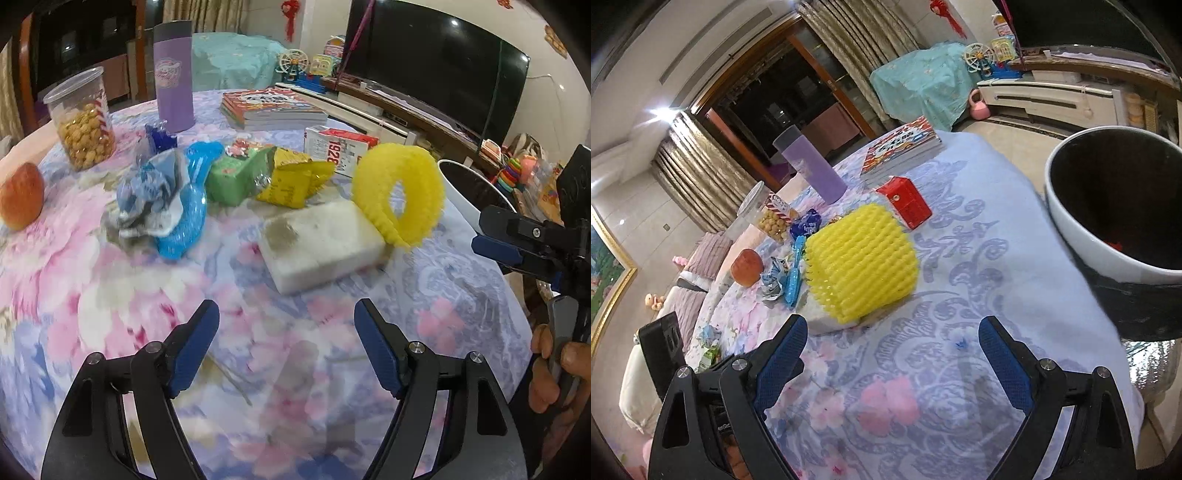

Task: Collect trash
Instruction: 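Grasp the white sponge block with the left tool while the right tool grasps the yellow foam net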

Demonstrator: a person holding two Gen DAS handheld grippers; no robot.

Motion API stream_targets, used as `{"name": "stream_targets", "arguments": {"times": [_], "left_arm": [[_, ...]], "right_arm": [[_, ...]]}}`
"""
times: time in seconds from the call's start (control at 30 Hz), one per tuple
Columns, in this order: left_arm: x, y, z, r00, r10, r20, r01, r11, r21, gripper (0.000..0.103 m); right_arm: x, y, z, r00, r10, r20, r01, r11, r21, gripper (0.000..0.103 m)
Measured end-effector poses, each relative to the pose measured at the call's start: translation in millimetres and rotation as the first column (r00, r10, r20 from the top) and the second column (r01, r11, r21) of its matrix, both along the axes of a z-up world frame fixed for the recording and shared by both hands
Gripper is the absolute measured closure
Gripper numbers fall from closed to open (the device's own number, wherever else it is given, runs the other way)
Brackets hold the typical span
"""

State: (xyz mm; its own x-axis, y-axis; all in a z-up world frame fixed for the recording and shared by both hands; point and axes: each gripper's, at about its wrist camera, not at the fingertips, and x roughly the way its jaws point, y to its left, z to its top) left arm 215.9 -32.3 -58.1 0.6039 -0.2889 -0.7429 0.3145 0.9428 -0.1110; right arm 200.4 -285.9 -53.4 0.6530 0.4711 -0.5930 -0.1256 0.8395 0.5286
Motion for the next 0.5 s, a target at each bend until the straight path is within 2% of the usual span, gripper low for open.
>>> {"name": "stream_targets", "arguments": {"times": [0.3,0.4,0.43,0.47,0.5], "left_arm": [[29,-10,-7,0.996,-0.092,-0.011,0.093,0.995,0.04,0.023],[33,-18,-7,0.994,-0.113,0.0,0.113,0.992,0.047,0.023],[34,-21,-7,0.993,-0.119,0.006,0.118,0.992,0.05,0.023],[34,-23,-6,0.992,-0.126,0.012,0.125,0.991,0.052,0.033],[35,-26,-6,0.99,-0.143,0.011,0.142,0.989,0.049,0.051]], "right_arm": [[26,9,-4,1.0,0.012,0.001,-0.012,0.999,0.034,0.008],[36,13,-11,1.0,0.024,-0.005,-0.024,0.999,0.029,0.011],[38,14,-11,1.0,0.023,-0.001,-0.023,1.0,0.014,0.023],[38,15,-11,1.0,0.021,-0.002,-0.021,1.0,-0.001,0.04],[39,15,-12,1.0,0.021,-0.006,-0.021,1.0,-0.008,0.049]]}}
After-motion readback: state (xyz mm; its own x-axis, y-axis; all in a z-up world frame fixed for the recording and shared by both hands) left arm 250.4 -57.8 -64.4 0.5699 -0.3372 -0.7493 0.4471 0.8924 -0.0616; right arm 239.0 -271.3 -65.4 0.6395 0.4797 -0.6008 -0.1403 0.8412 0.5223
